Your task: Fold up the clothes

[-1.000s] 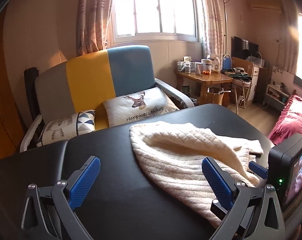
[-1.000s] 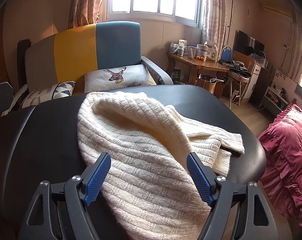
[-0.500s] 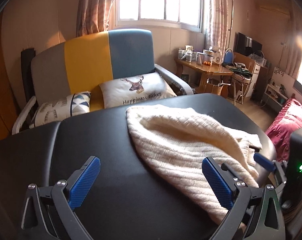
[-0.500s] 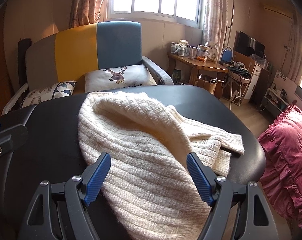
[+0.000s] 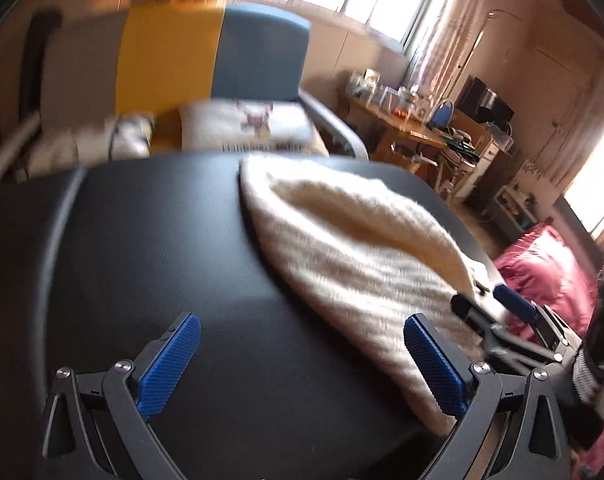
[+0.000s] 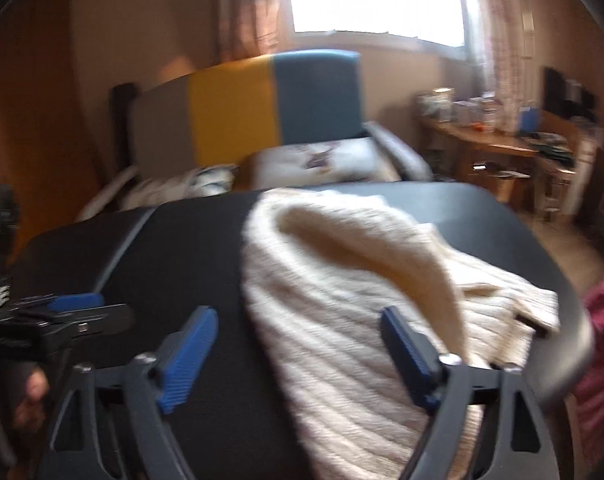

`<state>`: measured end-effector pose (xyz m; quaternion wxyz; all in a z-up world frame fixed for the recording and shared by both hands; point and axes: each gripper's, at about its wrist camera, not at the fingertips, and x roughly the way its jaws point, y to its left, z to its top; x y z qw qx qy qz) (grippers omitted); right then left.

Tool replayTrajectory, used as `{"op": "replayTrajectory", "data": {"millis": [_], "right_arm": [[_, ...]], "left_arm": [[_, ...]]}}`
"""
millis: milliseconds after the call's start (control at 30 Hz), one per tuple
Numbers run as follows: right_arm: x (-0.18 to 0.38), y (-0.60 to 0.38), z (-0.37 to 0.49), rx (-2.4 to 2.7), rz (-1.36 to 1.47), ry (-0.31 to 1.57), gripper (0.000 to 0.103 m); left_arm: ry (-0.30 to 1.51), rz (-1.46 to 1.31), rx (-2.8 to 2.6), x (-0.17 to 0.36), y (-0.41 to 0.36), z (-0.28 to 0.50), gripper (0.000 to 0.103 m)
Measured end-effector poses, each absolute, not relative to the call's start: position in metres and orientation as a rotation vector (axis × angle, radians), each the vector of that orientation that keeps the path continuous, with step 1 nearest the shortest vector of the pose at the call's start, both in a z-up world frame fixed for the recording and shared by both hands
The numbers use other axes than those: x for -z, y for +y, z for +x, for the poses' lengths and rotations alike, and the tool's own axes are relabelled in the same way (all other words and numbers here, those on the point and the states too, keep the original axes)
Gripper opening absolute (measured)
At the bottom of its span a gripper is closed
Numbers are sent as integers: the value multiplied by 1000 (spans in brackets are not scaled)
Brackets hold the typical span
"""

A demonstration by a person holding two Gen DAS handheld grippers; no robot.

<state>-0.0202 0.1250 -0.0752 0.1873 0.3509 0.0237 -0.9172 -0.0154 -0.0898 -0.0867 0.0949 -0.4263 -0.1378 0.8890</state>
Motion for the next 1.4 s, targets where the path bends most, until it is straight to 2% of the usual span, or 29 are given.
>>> {"op": "replayTrajectory", "data": {"millis": [200,300,433,600,700,767,833,933,1033,1233,1333,1400], "right_arm": [[78,116,-57,2452,1066,103,103],[77,102,-85,2443,1089,212,103],[84,83,-131,2468,1130,506,103],[101,85,-200,2460,1229,573,103],[126,93,-234,2372,1391,519,91],[142,99,-246,2366,1467,545,70],[155,101,-249,2385,1515,609,67],[163,111,-245,2409,1550,599,13],[150,117,-234,2462,1490,630,12],[54,158,-221,2774,1197,771,12],[48,221,-238,2937,1293,744,13],[66,274,-248,2985,1485,614,15]], "left_arm": [[-492,-1330,-2623,121,-130,3,103],[-561,-1385,-2579,140,-156,10,103],[-637,-1430,-2597,157,-188,21,103],[-684,-1497,-2610,170,-219,31,103],[-769,-1538,-2595,180,-239,36,103],[-801,-1540,-2604,182,-247,39,103],[-780,-1520,-2645,180,-250,43,103],[-694,-1496,-2719,176,-248,46,103],[-617,-1517,-2747,174,-242,42,103],[-696,-1540,-2692,174,-246,36,103],[-646,-1508,-2712,168,-241,38,103],[-580,-1487,-2729,164,-232,37,103]]}}
